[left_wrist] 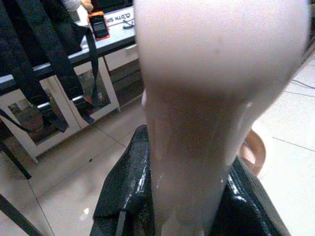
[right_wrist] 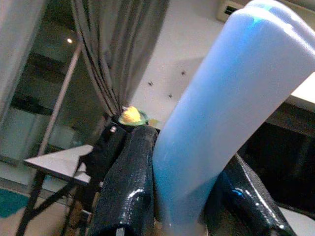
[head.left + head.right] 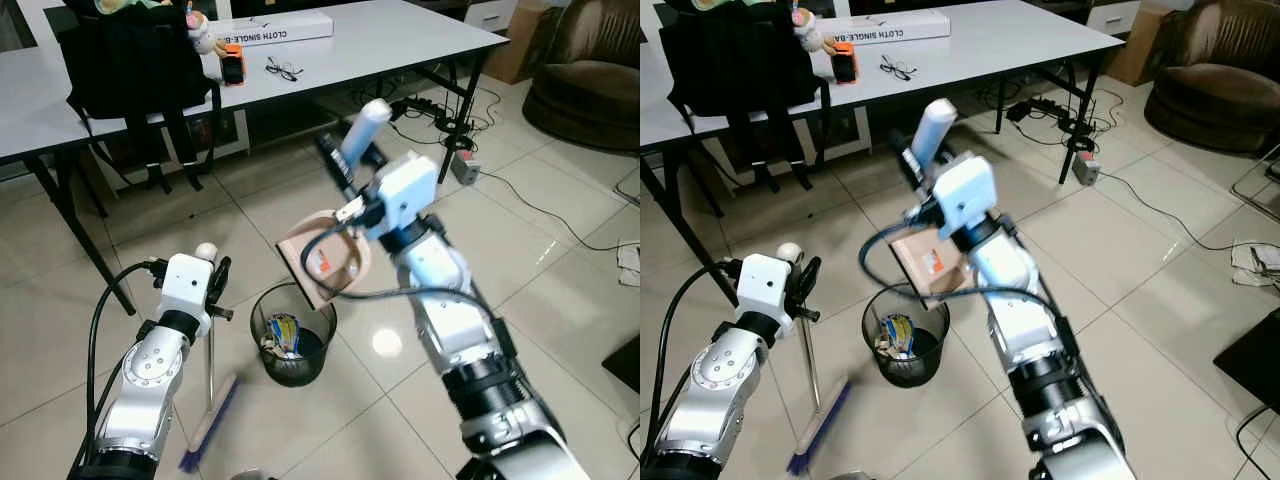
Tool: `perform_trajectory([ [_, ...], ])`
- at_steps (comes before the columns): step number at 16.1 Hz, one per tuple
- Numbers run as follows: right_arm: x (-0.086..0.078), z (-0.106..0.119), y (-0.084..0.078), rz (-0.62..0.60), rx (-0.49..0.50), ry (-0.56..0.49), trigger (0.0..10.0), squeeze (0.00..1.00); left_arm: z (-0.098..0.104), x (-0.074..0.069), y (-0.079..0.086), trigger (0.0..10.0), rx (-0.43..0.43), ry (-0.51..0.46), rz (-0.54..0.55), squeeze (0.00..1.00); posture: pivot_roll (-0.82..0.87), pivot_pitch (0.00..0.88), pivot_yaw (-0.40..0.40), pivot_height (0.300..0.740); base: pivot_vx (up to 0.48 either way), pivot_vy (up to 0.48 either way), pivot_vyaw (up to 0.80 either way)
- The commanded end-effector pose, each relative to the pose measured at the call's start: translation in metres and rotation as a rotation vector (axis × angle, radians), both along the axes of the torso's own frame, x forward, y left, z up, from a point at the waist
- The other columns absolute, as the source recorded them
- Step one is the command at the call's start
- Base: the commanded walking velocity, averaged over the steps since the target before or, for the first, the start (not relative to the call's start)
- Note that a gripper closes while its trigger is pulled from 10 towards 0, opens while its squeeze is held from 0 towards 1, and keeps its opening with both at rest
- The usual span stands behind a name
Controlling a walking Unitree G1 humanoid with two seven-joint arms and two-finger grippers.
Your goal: Sweep floor
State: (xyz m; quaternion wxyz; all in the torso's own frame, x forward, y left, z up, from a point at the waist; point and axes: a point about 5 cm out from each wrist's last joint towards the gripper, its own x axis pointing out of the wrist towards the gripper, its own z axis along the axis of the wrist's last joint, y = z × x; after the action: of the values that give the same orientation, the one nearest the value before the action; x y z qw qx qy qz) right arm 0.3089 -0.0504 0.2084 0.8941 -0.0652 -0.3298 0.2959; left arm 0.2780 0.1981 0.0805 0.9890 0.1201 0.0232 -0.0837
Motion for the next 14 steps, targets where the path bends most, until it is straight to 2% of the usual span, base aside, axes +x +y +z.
perform_trajectory([
  [1,-0.0048,0.0128,0.0021,0.023,0.012,-0.088,10.0,0.00,0.0087,0.0050,-0.0034,10.0,0.016,-0.035,-0.012,0.00,-0.02,0.000,0.017,0.740,0.000,0.000,0.00],
  [14,-0.0081,0.0090,0.0072,0.075,-0.022,-0.102,10.0,0.00,0.0083,0.0052,-0.0051,10.0,0.012,-0.033,-0.012,0.00,-0.02,0.000,0.013,0.740,0.000,0.000,0.00],
])
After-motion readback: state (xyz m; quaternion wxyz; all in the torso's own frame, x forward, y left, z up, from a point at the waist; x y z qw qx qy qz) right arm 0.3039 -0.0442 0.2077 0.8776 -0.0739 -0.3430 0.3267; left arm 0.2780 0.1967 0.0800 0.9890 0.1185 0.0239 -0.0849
